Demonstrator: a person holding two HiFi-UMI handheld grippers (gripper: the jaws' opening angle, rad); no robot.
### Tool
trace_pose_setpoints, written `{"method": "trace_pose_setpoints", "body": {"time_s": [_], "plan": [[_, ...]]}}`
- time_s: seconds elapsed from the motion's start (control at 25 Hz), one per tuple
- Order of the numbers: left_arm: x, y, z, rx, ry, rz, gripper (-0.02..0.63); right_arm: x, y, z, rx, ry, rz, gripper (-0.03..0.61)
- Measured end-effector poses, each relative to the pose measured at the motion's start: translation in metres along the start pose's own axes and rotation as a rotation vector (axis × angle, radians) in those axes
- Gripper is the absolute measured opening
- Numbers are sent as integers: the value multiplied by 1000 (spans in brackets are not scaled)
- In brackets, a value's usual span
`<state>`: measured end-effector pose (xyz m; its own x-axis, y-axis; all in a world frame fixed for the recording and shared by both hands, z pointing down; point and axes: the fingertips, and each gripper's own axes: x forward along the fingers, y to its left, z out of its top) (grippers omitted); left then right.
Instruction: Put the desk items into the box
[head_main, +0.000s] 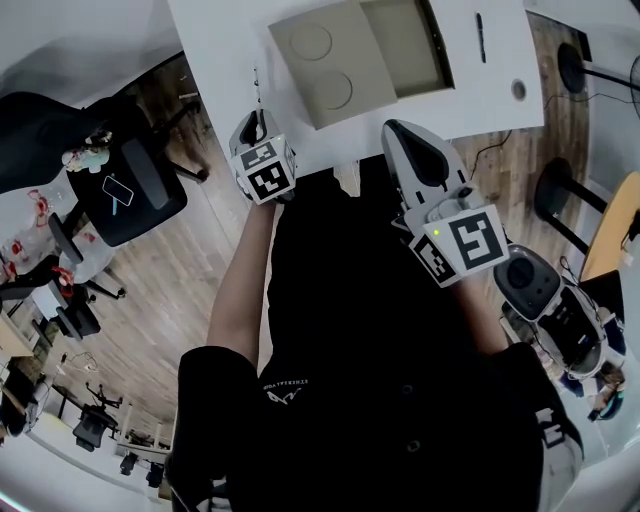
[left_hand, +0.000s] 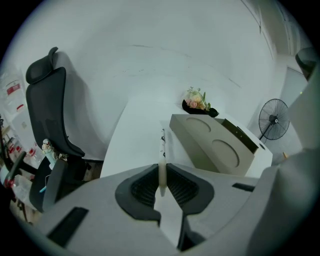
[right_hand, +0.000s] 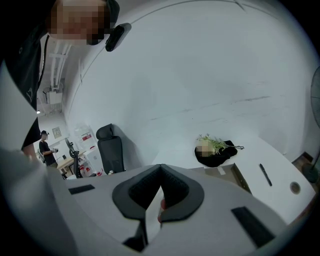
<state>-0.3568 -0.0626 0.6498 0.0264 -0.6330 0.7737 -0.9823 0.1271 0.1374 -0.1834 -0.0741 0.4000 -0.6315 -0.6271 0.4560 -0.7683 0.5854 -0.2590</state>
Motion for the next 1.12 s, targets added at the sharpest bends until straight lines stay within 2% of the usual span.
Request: {"method": "trace_pose_setpoints", "body": {"time_s": [0.32,0.72,1.12], "plan": [[-44,-15,39,-6,-103,-28,58,-11,-8,7,5,-20,24,-2],[-107,-62,79,12,-253,-17,58,-30,-40,21,-9,-55,90,-2],[-175,-103,111,-75,-391,-3,58,-55,-71,49,-65,-95,159,-2]]}}
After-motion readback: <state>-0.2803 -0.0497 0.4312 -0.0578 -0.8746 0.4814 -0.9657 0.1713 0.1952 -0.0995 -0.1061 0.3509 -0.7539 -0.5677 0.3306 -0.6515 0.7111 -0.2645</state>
